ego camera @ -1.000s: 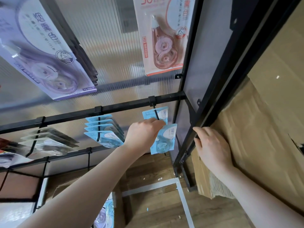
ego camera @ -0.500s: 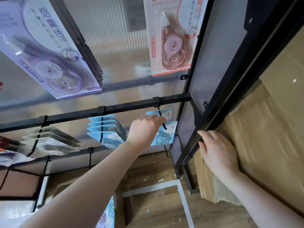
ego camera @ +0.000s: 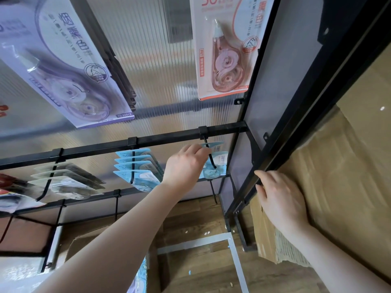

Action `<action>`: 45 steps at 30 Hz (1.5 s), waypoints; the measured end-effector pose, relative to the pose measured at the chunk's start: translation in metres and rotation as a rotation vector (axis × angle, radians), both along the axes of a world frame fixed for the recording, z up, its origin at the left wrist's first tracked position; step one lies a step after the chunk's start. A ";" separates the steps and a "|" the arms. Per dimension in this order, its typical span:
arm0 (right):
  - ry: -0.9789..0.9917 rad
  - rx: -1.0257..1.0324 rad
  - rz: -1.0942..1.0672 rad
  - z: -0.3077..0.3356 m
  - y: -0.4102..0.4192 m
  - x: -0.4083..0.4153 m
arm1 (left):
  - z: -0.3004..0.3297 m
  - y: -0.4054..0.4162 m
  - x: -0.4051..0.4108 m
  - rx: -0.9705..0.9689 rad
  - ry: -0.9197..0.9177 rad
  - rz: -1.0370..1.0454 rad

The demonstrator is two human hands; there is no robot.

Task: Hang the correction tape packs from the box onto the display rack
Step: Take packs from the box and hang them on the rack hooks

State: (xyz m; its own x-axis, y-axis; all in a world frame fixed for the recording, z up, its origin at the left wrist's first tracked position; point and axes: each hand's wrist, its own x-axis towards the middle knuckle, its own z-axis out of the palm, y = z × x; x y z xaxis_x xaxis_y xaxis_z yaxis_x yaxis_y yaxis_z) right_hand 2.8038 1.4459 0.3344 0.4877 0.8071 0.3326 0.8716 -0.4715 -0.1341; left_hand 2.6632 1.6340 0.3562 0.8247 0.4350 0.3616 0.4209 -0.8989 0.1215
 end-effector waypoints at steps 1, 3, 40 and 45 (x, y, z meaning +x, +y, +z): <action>0.000 -0.005 0.001 0.000 0.000 -0.001 | 0.000 -0.002 -0.003 0.011 -0.034 -0.003; -0.005 -0.018 0.007 0.000 0.000 -0.002 | -0.001 -0.007 -0.012 0.014 -0.078 0.024; 0.081 -0.442 0.155 -0.080 0.115 -0.370 | -0.106 0.039 -0.520 -0.233 0.128 0.487; 0.113 -0.488 0.189 -0.110 0.124 -0.395 | -0.138 0.038 -0.539 -0.262 0.151 0.486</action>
State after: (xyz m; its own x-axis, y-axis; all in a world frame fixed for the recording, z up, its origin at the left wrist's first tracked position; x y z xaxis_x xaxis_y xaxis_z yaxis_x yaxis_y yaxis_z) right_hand 2.4092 1.5702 0.2248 0.3301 0.9320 -0.1499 0.9401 -0.3389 -0.0366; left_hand 2.1246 1.6716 0.2177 0.5412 0.8366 0.0845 0.8086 -0.5454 0.2208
